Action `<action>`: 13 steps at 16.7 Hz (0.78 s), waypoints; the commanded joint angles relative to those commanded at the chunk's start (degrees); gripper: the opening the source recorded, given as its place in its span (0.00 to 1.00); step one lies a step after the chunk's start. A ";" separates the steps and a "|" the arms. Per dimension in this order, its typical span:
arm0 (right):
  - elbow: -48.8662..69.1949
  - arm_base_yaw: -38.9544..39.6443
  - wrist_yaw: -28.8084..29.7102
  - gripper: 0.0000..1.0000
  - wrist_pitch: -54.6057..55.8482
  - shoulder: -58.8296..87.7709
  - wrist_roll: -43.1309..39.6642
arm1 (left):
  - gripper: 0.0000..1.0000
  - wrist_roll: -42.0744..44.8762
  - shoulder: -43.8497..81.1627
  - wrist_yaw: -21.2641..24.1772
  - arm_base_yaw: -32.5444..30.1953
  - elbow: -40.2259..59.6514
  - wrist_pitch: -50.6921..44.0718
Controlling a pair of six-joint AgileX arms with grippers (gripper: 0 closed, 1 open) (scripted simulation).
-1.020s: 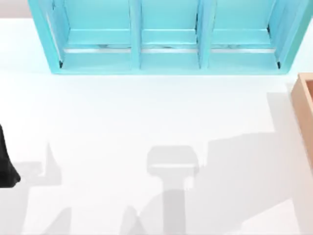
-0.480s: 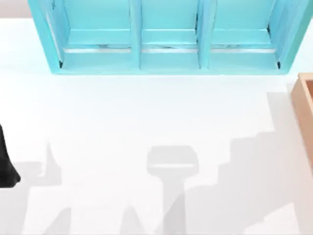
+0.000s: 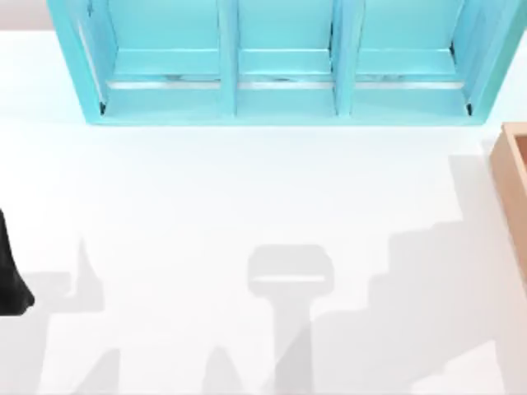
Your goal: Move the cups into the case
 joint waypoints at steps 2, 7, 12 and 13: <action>0.00 0.00 0.00 0.75 0.00 0.00 0.00 | 1.00 0.00 0.00 0.00 0.00 0.00 0.00; 0.00 0.00 0.00 1.00 0.00 0.00 0.00 | 1.00 0.00 0.00 0.00 0.00 0.00 0.00; 0.00 0.00 0.00 1.00 0.00 0.00 0.00 | 1.00 0.00 0.00 0.00 0.00 0.00 0.00; 0.00 0.00 0.00 1.00 0.00 0.00 0.00 | 1.00 0.00 0.00 0.00 0.00 0.00 0.00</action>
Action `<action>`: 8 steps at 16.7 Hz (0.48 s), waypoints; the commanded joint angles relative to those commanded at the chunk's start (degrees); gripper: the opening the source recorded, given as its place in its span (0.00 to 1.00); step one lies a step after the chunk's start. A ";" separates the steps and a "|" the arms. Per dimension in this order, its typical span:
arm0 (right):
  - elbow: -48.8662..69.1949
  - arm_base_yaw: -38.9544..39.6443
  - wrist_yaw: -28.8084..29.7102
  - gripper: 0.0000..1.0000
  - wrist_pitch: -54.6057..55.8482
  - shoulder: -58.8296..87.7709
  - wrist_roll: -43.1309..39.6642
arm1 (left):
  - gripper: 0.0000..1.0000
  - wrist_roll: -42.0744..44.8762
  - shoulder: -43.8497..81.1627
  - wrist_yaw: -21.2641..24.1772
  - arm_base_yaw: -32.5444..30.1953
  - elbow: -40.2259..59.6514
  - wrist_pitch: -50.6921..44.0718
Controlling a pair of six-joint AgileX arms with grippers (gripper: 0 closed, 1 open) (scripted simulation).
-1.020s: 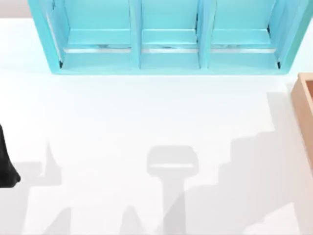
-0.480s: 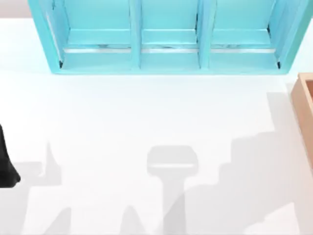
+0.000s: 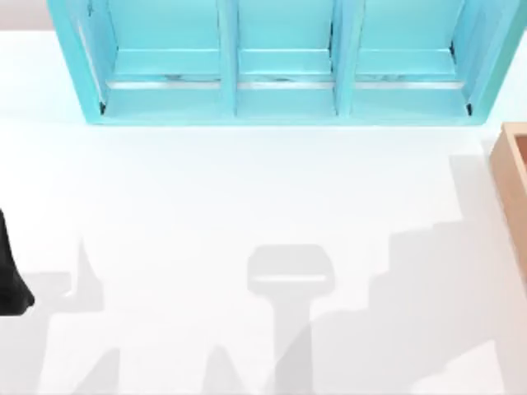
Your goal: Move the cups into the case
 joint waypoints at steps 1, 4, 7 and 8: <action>0.01 0.00 0.00 1.00 -0.01 -0.03 0.00 | 1.00 0.00 0.00 0.00 0.00 0.00 0.00; 2.17 -0.06 0.04 1.00 -1.91 0.04 -0.05 | 1.00 0.00 0.00 0.00 0.00 0.00 0.00; 8.12 -0.18 0.04 1.00 -7.31 0.24 -0.16 | 1.00 0.00 0.00 0.00 0.00 0.00 0.00; 10.47 -0.22 0.02 1.00 -9.56 0.33 -0.18 | 1.00 0.00 0.00 0.00 0.00 0.00 0.00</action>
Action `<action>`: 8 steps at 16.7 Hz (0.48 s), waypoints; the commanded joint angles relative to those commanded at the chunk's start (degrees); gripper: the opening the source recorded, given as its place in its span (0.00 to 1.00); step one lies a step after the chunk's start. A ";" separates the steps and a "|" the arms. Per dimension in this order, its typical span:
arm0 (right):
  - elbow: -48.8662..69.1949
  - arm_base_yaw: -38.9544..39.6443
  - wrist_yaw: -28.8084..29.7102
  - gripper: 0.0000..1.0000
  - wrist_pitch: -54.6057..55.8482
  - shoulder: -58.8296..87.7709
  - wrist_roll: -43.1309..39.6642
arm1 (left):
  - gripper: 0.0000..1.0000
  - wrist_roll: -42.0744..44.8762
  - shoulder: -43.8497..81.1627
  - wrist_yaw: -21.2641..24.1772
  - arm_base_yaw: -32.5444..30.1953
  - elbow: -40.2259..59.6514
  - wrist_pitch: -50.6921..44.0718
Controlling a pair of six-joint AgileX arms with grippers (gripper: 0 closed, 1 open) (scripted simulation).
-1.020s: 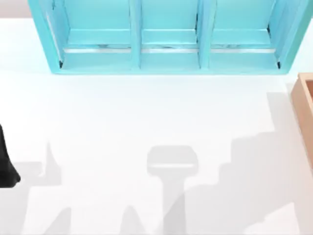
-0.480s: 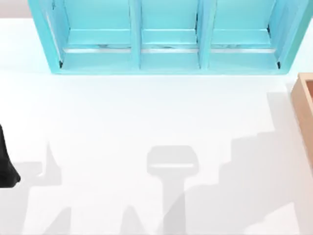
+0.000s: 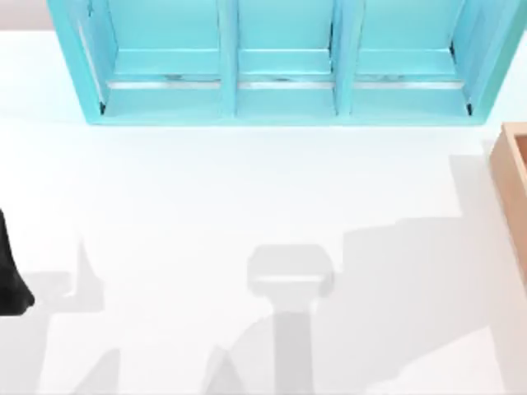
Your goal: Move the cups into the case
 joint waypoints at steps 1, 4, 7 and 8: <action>2.38 -0.03 -0.03 1.00 -2.34 0.09 -0.02 | 1.00 0.00 0.00 0.00 0.00 0.00 0.00; 8.90 -0.09 -0.09 1.00 -9.03 0.30 -0.08 | 1.00 0.00 0.00 0.00 0.00 0.00 0.00; 12.78 -0.09 -0.08 1.00 -13.04 0.30 -0.10 | 1.00 0.00 0.00 0.00 0.00 0.00 0.00; 13.06 -0.09 -0.07 1.00 -13.31 0.30 -0.10 | 1.00 0.00 0.00 0.00 0.00 0.00 0.00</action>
